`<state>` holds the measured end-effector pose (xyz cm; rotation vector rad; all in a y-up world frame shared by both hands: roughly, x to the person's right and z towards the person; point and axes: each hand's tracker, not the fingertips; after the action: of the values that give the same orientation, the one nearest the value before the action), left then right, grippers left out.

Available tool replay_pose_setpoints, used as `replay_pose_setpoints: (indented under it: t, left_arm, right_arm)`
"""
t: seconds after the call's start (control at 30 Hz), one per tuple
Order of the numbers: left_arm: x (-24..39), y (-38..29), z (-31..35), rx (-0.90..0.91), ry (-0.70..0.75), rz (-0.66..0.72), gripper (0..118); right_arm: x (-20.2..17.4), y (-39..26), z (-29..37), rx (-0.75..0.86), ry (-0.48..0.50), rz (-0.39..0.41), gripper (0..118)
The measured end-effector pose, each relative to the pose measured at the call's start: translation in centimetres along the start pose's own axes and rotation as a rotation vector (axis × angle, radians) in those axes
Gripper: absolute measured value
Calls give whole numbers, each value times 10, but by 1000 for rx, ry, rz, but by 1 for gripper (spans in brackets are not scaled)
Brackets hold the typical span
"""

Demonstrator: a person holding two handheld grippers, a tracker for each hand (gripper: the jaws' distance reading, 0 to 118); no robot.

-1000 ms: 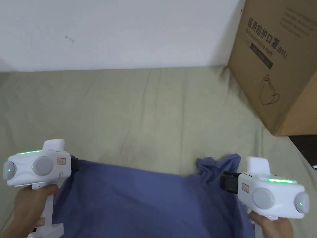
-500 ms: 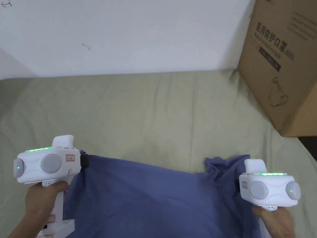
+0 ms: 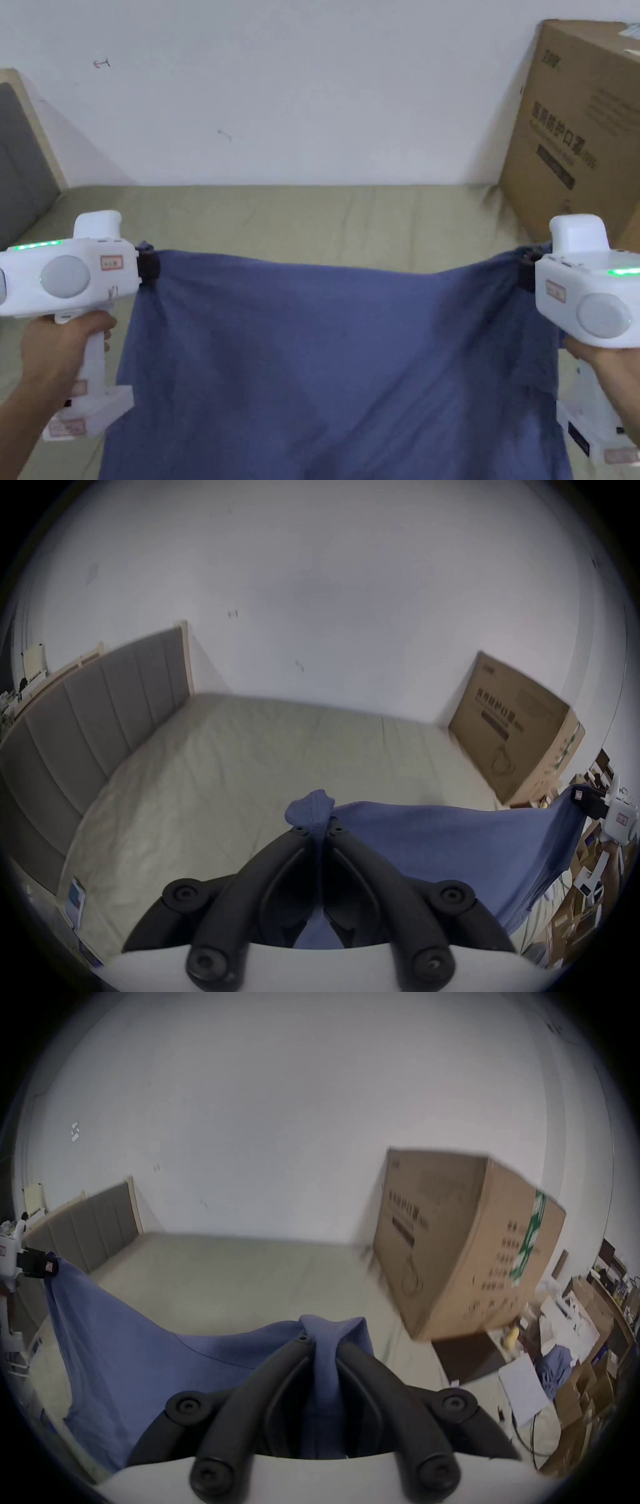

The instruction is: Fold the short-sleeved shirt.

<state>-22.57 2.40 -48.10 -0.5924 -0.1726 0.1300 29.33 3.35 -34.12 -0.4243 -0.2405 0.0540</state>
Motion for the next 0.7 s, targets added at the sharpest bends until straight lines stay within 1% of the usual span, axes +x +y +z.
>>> replay_pose_setpoints:
  t: [0.03,0.17,0.23,0.3,0.43,0.5,0.53,0.57,0.6,0.7]
  left_arm:
    - [0,11,9,27,1,-2,2]
    - [0,65,46,136,44,-52,2]
    - [2,91,61,194,70,-75,2]
    - [4,114,74,249,85,-82,2]
    - [6,152,94,367,112,-77,2]
    - [6,168,100,390,110,-71,2]
    - [6,174,101,401,110,-62,2]
    - [5,180,101,405,106,-59,2]
    - [5,185,100,418,106,-54,2]
    - [5,192,89,441,113,-48,2]
  right_arm:
    - [-3,16,7,31,5,-3,1]
    - [6,71,3,152,38,-26,1]
    - [-2,96,14,208,53,-26,1]
    - [-3,120,15,260,58,-24,1]
    - [-8,161,30,360,77,-62,1]
    - [-8,183,34,400,73,-55,1]
    - [-9,160,33,408,72,-48,1]
    - [-9,156,32,425,70,-46,1]
    - [4,185,9,435,71,-52,1]
    - [8,179,-1,459,91,-57,1]
